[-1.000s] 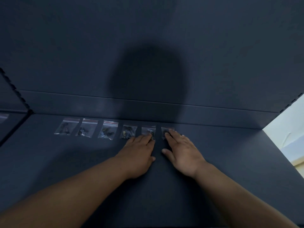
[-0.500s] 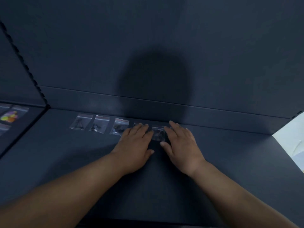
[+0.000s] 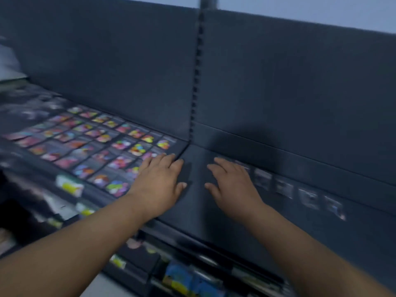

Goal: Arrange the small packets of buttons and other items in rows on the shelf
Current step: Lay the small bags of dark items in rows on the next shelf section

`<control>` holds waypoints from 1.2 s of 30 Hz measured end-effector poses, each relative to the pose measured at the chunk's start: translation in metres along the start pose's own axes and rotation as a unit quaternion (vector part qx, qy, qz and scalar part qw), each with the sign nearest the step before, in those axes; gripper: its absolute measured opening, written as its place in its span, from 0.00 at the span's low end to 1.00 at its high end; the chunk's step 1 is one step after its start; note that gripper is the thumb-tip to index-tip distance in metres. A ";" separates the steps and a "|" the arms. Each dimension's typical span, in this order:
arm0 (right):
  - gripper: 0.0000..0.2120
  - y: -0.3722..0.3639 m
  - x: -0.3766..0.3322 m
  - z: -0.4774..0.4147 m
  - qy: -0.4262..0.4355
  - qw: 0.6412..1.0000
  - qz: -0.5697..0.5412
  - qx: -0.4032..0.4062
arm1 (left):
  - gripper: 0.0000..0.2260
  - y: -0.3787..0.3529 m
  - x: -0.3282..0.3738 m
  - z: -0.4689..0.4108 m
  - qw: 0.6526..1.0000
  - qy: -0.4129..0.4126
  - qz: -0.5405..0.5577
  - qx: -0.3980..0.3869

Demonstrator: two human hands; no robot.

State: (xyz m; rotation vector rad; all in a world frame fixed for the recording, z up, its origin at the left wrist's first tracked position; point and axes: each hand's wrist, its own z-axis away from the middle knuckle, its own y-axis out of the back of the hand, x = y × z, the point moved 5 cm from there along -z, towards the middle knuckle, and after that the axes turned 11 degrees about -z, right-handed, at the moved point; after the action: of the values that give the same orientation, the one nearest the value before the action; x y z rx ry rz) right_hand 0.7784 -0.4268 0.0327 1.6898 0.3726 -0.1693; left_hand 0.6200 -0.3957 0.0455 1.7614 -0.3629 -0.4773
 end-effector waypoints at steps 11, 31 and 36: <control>0.24 -0.094 -0.276 -0.081 0.124 0.991 -0.046 -0.038 | 0.28 0.013 -0.272 0.160 0.987 0.154 -0.043 -0.027; 0.25 -0.194 -0.461 -0.298 0.170 0.973 -0.128 -0.084 | 0.27 -0.015 -0.544 0.155 0.955 0.295 -0.008 -0.031; 0.23 -0.217 -0.462 -0.389 0.126 0.980 -0.120 -0.098 | 0.26 -0.038 -0.606 0.094 0.947 0.316 0.026 -0.054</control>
State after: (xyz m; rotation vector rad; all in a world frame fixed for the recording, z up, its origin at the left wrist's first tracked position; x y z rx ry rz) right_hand 0.2337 -0.0879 0.0398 1.4710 0.7600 -0.0922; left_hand 0.0473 -0.1734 0.0656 1.6893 0.0736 0.1180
